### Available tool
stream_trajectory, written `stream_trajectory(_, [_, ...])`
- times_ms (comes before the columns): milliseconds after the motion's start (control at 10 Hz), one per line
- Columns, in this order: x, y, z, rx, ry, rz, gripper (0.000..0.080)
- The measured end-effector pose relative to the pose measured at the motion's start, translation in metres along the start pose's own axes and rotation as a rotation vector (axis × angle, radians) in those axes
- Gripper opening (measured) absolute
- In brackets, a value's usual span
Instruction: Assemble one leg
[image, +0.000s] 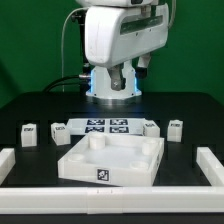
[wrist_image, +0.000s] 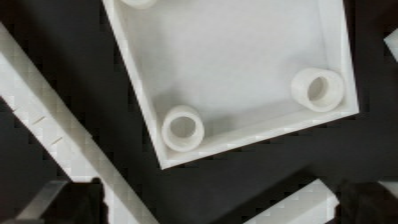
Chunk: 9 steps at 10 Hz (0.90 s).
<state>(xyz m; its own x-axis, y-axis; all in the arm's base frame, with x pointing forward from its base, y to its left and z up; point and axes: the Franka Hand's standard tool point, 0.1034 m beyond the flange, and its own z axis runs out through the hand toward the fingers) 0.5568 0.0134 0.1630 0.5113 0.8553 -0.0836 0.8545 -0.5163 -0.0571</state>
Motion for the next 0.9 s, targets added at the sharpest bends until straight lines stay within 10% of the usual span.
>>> stream_trajectory(900, [-0.0019,-0.0025,0.0004,0.028,-0.021,-0.019,0.0650])
